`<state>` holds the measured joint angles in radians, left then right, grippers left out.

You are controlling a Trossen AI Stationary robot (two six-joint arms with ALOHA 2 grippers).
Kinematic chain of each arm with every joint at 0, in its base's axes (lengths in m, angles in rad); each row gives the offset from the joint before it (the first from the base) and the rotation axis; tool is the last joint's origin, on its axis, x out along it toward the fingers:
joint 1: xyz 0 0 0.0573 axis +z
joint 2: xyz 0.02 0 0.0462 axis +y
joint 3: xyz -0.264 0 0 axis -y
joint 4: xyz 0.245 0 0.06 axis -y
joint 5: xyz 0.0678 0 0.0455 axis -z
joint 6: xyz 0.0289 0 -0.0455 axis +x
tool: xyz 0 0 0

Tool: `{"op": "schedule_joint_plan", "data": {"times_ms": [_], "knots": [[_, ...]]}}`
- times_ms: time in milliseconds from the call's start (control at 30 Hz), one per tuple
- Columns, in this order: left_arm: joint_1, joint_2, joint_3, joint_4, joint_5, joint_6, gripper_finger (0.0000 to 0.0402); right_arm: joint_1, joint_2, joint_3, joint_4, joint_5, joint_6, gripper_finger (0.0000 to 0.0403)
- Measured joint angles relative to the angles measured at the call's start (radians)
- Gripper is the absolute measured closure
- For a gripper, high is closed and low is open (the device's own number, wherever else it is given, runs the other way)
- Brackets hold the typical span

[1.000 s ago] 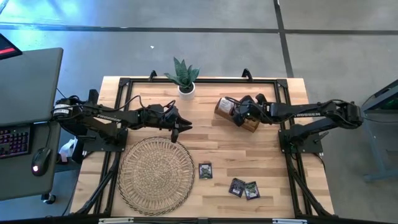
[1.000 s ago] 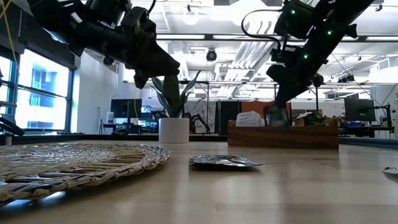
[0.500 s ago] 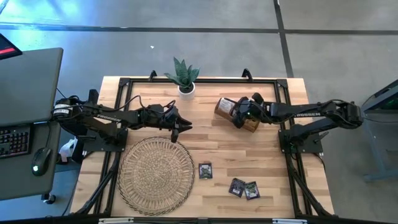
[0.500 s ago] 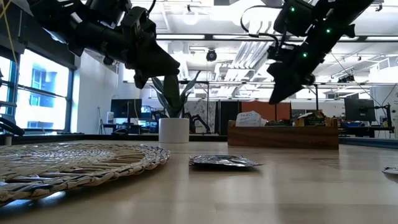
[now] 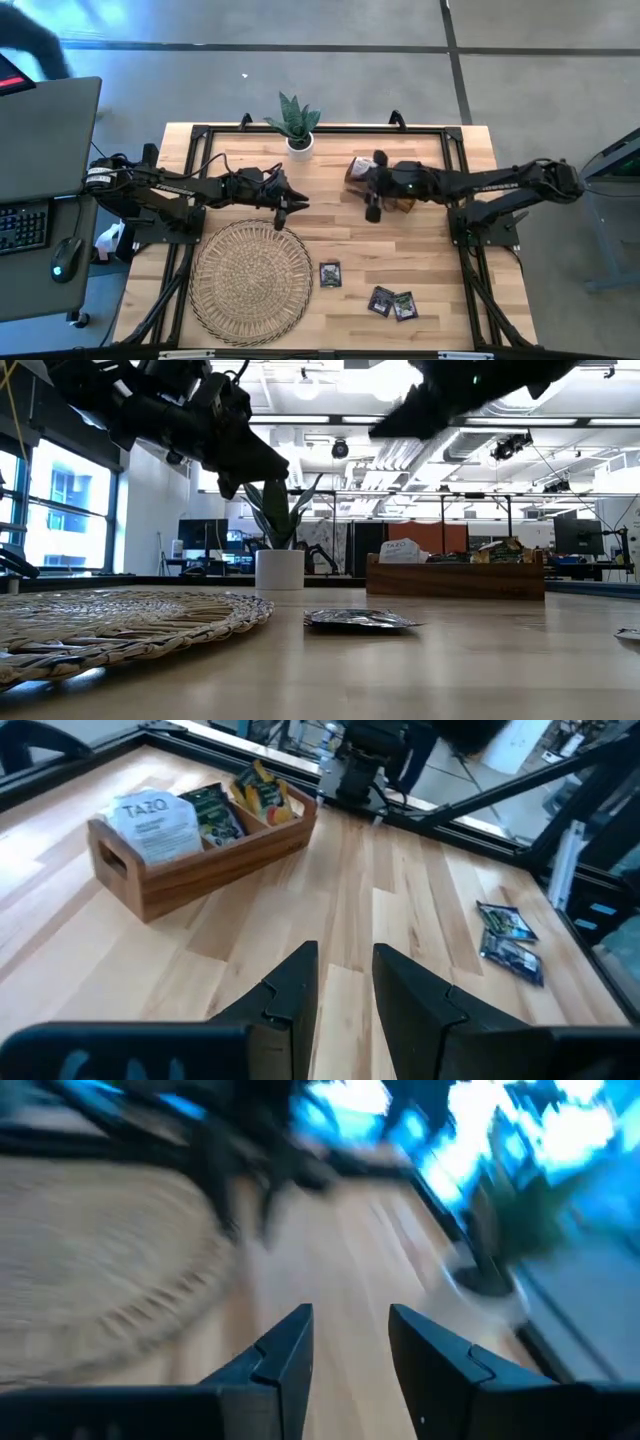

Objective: Pick & Place Tea
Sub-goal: Put the black tea bag into the middle section of the wooden organizer

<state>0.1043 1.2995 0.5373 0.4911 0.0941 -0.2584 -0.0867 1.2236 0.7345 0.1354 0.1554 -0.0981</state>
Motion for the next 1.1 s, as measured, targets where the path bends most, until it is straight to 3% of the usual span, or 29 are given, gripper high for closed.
{"op": "schedule_joint_plan", "data": {"times_ms": [233,433,567,900,1100], "knots": [[0.0,0.0,0.0,0.0,0.048,0.0,0.0303,0.056,0.001,0.0,0.248,-0.238,-0.119,0.0274],[0.0,0.0,0.0,0.0,0.048,-0.011,0.0303,0.066,0.007,0.0,0.427,-0.375,-0.004,0.0274],[0.0,0.0,0.0,0.006,0.048,-0.012,0.0303,0.101,0.045,0.0,0.438,-0.358,0.055,0.0274],[0.0,0.0,0.0,0.009,0.047,-0.038,0.0303,0.267,0.245,0.007,0.462,-0.167,0.161,0.0274],[0.0,0.0,0.0,0.011,0.045,-0.038,0.0303,0.342,0.355,0.158,0.302,-0.137,0.179,0.0274]]}}
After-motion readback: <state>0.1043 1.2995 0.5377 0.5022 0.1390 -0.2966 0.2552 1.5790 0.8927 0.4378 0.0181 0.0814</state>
